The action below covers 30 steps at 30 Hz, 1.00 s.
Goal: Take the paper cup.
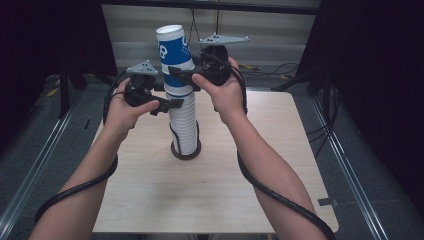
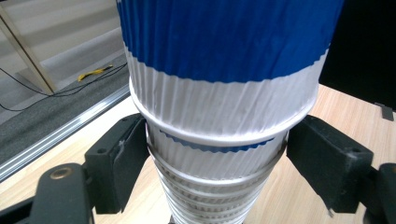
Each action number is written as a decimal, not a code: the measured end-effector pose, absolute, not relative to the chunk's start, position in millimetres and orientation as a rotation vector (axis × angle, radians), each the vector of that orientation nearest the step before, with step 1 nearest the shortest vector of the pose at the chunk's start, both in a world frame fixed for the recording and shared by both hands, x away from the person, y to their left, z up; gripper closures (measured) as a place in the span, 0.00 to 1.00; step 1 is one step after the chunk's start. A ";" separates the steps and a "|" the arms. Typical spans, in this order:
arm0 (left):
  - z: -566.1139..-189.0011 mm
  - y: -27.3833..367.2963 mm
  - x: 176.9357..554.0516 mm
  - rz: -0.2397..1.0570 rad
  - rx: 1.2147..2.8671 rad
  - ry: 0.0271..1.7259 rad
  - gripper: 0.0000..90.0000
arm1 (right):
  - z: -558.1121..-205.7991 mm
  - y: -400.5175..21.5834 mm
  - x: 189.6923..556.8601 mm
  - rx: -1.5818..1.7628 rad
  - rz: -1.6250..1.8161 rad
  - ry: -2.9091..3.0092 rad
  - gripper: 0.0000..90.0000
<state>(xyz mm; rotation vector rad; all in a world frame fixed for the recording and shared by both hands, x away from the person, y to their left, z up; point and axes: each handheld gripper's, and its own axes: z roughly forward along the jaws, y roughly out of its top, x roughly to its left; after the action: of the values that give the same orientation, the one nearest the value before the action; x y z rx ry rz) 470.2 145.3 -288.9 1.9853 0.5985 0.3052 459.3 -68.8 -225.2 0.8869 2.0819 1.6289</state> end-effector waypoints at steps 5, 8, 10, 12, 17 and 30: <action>-289.1 145.3 470.3 0.303 1.984 0.598 0.23 | -224.1 -70.0 457.9 0.875 1.637 2.076 0.27; -289.5 144.8 470.0 0.303 1.978 0.598 0.23 | -223.7 -70.9 457.9 0.878 1.639 2.076 0.27; -289.4 144.5 469.5 0.294 1.970 0.601 0.23 | -225.4 -71.6 457.7 0.875 1.626 2.076 0.26; -288.7 144.5 468.7 0.291 1.956 0.604 0.23 | -227.8 -72.2 457.7 0.875 1.629 2.079 0.26; -284.4 143.1 468.0 0.298 1.956 0.589 0.16 | -230.0 -72.7 457.8 0.876 1.628 2.087 0.26; -284.7 142.5 470.8 0.284 1.921 0.621 0.17 | -231.1 -73.8 456.5 0.870 1.630 2.078 0.26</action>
<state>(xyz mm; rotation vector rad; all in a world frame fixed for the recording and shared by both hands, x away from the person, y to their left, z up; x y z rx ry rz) 470.8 142.5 -284.7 1.9207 0.6211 0.2839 456.5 -73.8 -231.1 0.8703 2.0784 1.6297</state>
